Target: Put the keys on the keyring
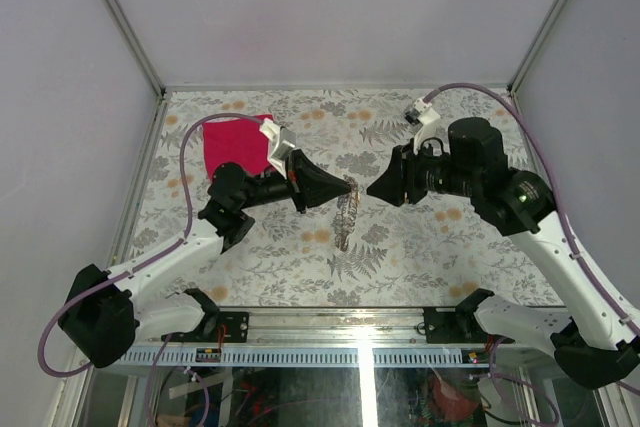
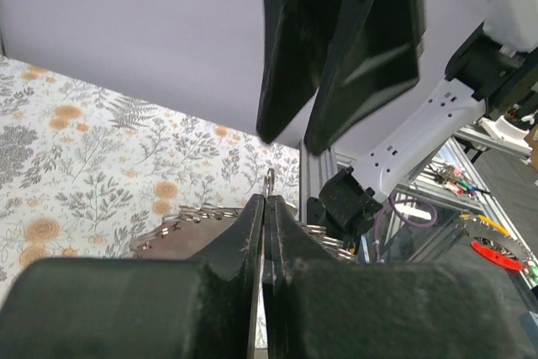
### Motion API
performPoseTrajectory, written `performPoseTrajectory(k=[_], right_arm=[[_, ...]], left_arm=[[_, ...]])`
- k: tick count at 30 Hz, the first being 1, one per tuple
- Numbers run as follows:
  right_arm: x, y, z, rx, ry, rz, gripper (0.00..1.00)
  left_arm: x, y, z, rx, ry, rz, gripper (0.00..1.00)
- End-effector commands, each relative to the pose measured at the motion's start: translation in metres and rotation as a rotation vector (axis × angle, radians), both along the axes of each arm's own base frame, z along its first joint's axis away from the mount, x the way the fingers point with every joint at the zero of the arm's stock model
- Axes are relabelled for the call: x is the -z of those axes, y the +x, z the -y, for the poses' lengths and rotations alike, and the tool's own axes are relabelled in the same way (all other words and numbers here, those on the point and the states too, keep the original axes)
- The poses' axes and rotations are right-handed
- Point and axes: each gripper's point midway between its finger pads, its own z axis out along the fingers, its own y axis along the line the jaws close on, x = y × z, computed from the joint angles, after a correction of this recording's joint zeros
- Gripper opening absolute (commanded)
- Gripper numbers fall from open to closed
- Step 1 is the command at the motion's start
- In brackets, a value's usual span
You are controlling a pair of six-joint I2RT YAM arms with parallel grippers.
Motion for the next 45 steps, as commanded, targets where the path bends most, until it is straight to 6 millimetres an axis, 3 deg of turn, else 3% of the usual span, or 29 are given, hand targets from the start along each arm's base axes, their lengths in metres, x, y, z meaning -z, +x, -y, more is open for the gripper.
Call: performPoseTrajectory(k=[1,10,20,27,38,45], right_arm=[[-0.027,-0.004,-0.023,-0.084,0.245,0.032,0.45],[-0.026,-0.002,-0.026,-0.084,0.347,0.066,0.44],[-0.031,-0.006,-0.028,-0.112,0.381,0.073,0.34],[-0.027,0.004,-0.014,-0.022,0.302,0.122,0.28],[-0.048,-0.004,-0.020,-0.088,0.382,0.176,0.39],[-0.042,-0.001,-0.028,-0.105,0.398,0.139,0.38]], left_arm=[[-0.044,-0.007,-0.013,-0.009,-0.144,0.095,0.00],[-0.049,-0.010,-0.015,0.003,-0.159,0.103,0.00],[-0.048,-0.010,-0.017,-0.006,-0.157,0.101,0.00],[-0.049,-0.010,-0.017,-0.007,-0.157,0.105,0.00],[-0.047,-0.009,-0.016,-0.005,-0.151,0.100,0.00],[-0.049,-0.010,-0.017,-0.004,-0.151,0.104,0.00]])
